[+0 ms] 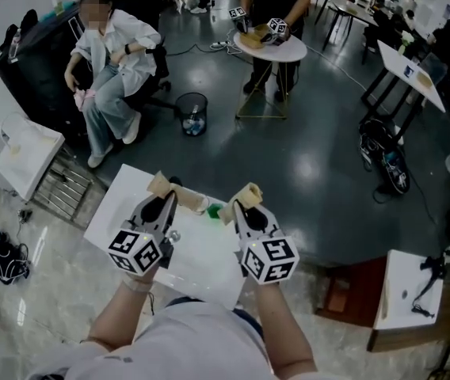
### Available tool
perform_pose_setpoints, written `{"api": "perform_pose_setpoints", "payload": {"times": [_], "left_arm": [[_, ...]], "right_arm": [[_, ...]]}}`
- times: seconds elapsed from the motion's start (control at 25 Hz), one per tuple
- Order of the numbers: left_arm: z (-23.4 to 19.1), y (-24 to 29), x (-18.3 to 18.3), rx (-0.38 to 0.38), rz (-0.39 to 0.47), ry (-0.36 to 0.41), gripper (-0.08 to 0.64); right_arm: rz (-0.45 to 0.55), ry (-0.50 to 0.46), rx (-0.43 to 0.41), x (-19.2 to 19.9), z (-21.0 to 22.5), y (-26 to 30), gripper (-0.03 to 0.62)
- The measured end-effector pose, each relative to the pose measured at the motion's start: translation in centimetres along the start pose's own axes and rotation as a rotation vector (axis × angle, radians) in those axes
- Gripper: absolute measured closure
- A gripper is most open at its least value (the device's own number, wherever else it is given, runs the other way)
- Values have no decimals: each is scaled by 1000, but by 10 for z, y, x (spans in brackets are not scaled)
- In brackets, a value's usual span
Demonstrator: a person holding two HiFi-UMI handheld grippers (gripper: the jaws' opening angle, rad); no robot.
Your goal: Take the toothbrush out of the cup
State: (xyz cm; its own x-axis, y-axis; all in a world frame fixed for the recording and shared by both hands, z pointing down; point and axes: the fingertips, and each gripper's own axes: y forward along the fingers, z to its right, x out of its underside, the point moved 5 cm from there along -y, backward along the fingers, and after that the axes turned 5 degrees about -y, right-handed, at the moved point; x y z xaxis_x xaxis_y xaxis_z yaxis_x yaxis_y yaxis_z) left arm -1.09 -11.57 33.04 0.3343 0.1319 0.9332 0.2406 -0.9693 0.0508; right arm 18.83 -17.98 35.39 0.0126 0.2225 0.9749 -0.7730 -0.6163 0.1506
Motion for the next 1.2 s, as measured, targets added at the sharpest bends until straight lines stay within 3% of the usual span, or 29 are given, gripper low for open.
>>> {"api": "perform_pose_setpoints", "payload": {"times": [0.32,1.2], "left_arm": [[-4,-36,-5,7,0,2,514],[-15,-48,4,3,-6,-27,514]], "right_arm": [[20,-17,-79,1,-27,-6,545],[26,-32,-75,13,-32,-8,545]]}}
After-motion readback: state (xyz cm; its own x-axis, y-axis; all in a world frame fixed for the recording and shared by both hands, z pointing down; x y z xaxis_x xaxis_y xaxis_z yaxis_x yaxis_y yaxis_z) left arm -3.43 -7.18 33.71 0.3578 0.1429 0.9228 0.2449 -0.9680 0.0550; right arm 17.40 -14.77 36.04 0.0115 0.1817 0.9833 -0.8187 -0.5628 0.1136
